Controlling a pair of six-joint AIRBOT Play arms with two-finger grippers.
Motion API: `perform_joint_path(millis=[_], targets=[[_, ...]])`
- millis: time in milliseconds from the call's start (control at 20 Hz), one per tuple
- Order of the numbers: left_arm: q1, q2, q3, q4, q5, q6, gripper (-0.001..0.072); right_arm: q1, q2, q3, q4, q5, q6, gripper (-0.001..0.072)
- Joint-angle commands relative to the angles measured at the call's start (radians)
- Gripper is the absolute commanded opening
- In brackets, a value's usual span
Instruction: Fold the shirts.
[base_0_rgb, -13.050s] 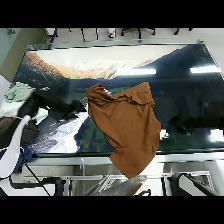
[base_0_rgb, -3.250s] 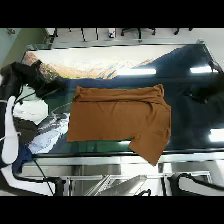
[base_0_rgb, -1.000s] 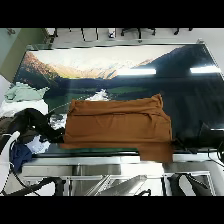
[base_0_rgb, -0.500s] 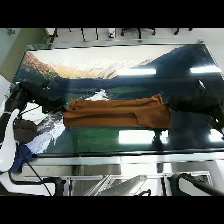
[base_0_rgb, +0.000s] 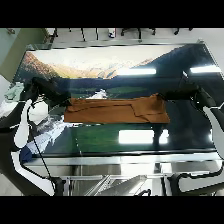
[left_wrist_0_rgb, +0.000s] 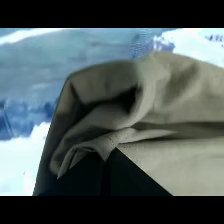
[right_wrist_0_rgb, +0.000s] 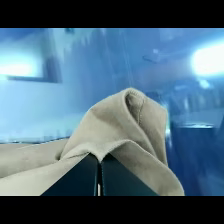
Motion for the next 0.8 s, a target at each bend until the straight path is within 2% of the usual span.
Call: perform_joint_path(millis=[0,50,100,150,200,250,300,450,550,700,750], targets=[[-0.008,-0.034,0.019,-0.007,-0.026,-0.001,0.0017,0.006,-0.032,0.019,0.0,0.001,-0.02,0.0032],[-0.008,-0.031,0.019,-0.008,-0.025,-0.001,0.007,0.004,-0.031,0.03,0.0,-0.019,-0.048,0.0146],[-0.008,-0.026,0.019,-0.009,-0.024,-0.001,0.0376,-0.005,-0.029,0.054,-0.006,-0.072,-0.098,0.0345],[-0.008,-0.016,0.019,-0.017,-0.022,-0.001,0.062,-0.02,-0.029,0.09,-0.026,-0.154,-0.111,0.0487],[-0.008,-0.005,0.019,-0.032,-0.022,-0.001,0.0689,-0.041,-0.029,0.135,-0.069,-0.251,-0.109,0.0617],[-0.008,0.014,0.019,-0.043,-0.024,-0.001,0.0689,-0.065,-0.029,0.173,-0.119,-0.329,-0.108,0.0687],[-0.006,0.035,0.019,-0.045,-0.025,-0.001,0.0689,-0.099,-0.031,0.203,-0.153,-0.395,-0.095,0.0708],[0.028,0.111,0.019,-0.058,-0.028,-0.001,0.0688,-0.195,-0.063,0.216,-0.104,-0.519,-0.11,0.071],[0.063,0.168,0.019,-0.067,0.003,-0.005,0.0689,-0.228,-0.114,0.216,-0.035,-0.582,-0.177,0.0711],[0.105,0.249,0.019,-0.123,0.063,-0.005,0.0688,-0.231,-0.189,0.216,0.052,-0.59,-0.277,0.071],[0.116,0.276,0.019,-0.14,0.076,-0.005,0.0688,-0.227,-0.212,0.216,0.077,-0.583,-0.282,0.0711]])
